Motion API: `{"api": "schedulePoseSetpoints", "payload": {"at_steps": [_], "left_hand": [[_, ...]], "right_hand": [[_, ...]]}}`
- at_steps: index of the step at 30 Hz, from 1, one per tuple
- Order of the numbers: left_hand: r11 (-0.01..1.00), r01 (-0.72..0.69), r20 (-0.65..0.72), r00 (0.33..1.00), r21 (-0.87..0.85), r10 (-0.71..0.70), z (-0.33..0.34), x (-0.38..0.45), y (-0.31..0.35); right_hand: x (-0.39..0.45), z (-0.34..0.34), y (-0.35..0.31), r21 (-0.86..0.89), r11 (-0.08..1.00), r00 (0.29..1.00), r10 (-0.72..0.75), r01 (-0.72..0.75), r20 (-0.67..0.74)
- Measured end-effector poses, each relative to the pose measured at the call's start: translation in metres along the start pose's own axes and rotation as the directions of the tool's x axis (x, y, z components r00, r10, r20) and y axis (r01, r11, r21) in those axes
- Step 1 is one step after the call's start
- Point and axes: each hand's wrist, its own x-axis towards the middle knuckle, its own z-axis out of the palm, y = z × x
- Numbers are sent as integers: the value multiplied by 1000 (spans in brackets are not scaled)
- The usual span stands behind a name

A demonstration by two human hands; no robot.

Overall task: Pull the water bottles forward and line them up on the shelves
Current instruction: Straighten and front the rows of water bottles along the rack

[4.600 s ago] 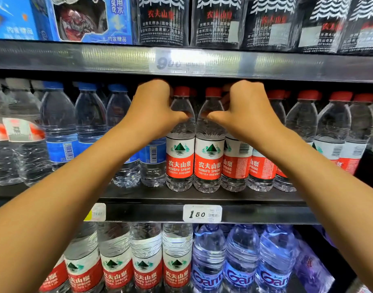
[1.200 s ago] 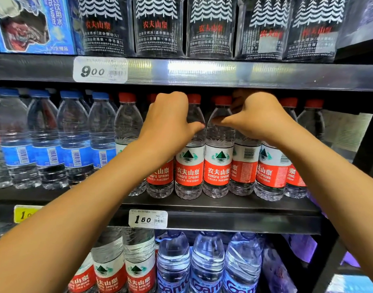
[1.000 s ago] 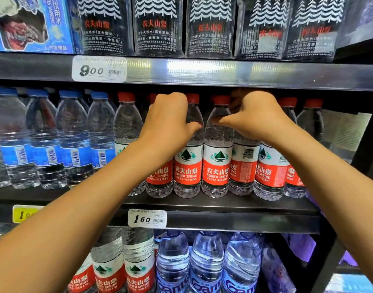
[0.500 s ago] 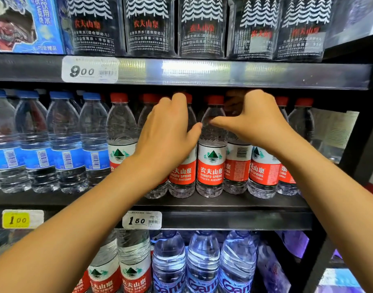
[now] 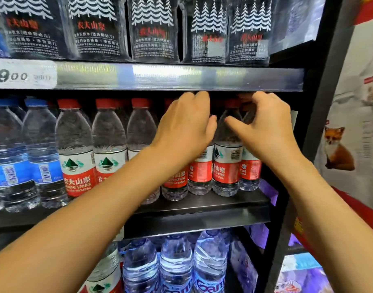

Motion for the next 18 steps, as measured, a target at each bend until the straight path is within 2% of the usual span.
{"api": "schedulePoseSetpoints", "payload": {"at_steps": [4,11,18], "left_hand": [[991,121,129,985,-64,-112,16,17,7],[981,183,353,915,62,-193,22,41,6],[964,266,304,916,29,-262,27,36,-1]], "right_hand": [[3,8,7,-94,993,995,81,-76,53],[13,17,0,-178,981,991,92,-75,94],[17,17,7,-162,983,989,102,-83,112]]}}
